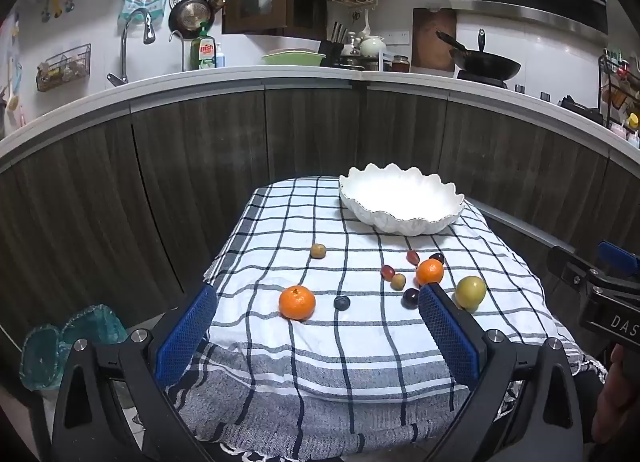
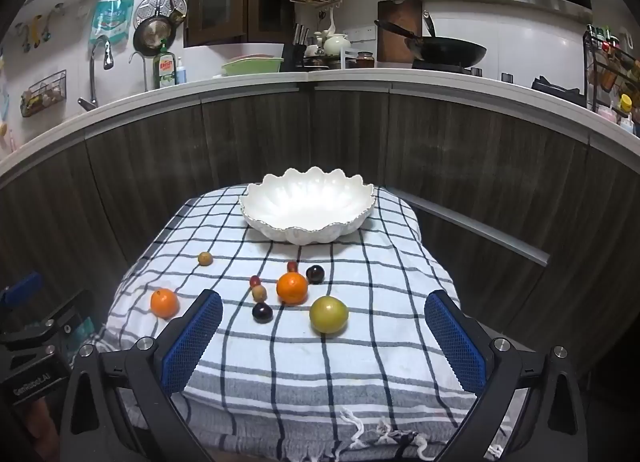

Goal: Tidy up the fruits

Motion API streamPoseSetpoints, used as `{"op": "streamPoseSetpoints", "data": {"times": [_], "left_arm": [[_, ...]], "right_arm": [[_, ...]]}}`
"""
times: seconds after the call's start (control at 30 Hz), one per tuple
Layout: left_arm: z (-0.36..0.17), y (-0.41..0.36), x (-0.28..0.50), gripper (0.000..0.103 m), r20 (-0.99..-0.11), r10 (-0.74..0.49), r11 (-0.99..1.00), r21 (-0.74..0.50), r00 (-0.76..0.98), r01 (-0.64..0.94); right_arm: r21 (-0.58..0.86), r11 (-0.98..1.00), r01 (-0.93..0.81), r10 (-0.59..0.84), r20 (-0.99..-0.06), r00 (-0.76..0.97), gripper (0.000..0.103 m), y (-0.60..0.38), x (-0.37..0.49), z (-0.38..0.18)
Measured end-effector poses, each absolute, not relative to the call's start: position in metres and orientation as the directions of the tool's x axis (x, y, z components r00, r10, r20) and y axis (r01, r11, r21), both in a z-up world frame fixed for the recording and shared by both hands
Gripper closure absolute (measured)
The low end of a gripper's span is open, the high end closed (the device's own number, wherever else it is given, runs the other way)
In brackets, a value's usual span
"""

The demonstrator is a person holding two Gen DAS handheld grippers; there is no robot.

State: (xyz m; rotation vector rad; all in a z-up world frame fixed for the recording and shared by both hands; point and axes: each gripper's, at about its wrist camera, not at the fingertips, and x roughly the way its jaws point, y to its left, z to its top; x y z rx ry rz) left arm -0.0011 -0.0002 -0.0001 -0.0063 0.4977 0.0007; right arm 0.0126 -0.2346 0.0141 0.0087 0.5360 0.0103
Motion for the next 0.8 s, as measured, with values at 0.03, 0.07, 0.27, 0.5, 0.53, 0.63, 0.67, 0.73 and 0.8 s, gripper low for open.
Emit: {"op": "streamPoseSetpoints", "data": {"times": [0.03,0.07,0.27,0.5,0.53,0.63,0.67,0.73,0.8], "left_arm": [[-0.0001,-0.0002,-0.0008,0.0,-0.484,-0.001,1.0,-0.005,0.875,-0.001],[-0.0002,-0.0006,-0.001,0.0,-0.484,-0.002,1.0,-0.005,0.875,-0.001],[-0.0006,0.0006,-0.0064,0.0,-0.482,-0.01,1.0,-0.015,0.876,0.003],[0.0001,0.0,-0.0049,0.0,-0.488,-0.007,1.0,-0.011,0.873,0.002],[0.0003,0.0,-0.0052,0.0,-0.487,-0.007,1.0,-0.011,0.873,0.002],[-0.0018,-0.0001,-0.004,0.0,-0.485,-0.008,1.0,-0.011,0.875,0.003],[-0.0023,-0.0001,-0.0041,0.0,-0.485,-0.007,1.0,-0.01,0.875,0.003],[-0.003,-0.0007,-0.0048,0.0,-0.484,-0.008,1.0,-0.011,0.875,0.003],[-0.002,0.0009,-0.006,0.0,-0.484,-0.008,1.0,-0.011,0.875,0.003]], "right_arm": [[0.009,1.0,-0.007,0.01,-0.513,0.858,0.0,-0.2344,0.0126,0.0141],[0.011,1.0,-0.007,0.011,-0.512,0.859,0.0,-0.2344,0.0124,0.0141],[0.014,1.0,-0.007,0.013,-0.509,0.861,0.0,-0.2346,0.0114,0.0145],[0.016,1.0,-0.005,0.012,-0.506,0.862,0.0,-0.2338,0.0114,0.0145],[0.016,1.0,-0.005,0.012,-0.506,0.862,0.0,-0.2342,0.0112,0.0147],[0.016,1.0,-0.005,0.013,-0.505,0.863,0.0,-0.2347,0.011,0.0146],[0.016,1.0,-0.006,0.013,-0.505,0.863,0.0,-0.2345,0.011,0.0143],[0.016,1.0,-0.004,0.012,-0.504,0.864,0.0,-0.2338,0.0112,0.0135],[0.015,1.0,-0.006,0.013,-0.505,0.863,0.0,-0.2348,0.0112,0.015]]}}
